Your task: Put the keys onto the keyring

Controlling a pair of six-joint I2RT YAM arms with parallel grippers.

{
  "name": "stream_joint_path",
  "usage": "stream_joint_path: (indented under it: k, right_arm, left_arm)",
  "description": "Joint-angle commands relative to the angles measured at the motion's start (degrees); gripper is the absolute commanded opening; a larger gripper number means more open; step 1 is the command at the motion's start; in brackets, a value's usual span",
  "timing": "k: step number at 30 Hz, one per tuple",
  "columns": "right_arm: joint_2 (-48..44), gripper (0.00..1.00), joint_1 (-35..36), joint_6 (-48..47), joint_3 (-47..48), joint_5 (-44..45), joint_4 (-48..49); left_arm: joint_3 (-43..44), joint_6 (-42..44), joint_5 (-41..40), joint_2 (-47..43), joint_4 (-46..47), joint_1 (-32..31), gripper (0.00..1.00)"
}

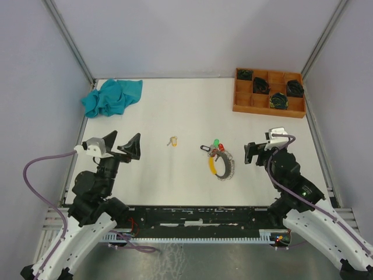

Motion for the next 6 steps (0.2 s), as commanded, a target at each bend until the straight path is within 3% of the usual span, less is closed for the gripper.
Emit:
stream_joint_path:
  k: [1,6]
  right_arm:
    - [-3.48,1.00,-0.13,-1.33,-0.78,-0.67,6.71]
    - [-3.45,1.00,-0.12,-1.63,-0.98,-1.38,6.25]
  left_arm:
    - [0.03,-0.75,0.42,-0.52,1.37,0.45,0.99]
    - [-0.11,-0.84,0.79,-0.33,1.48,0.43,0.99]
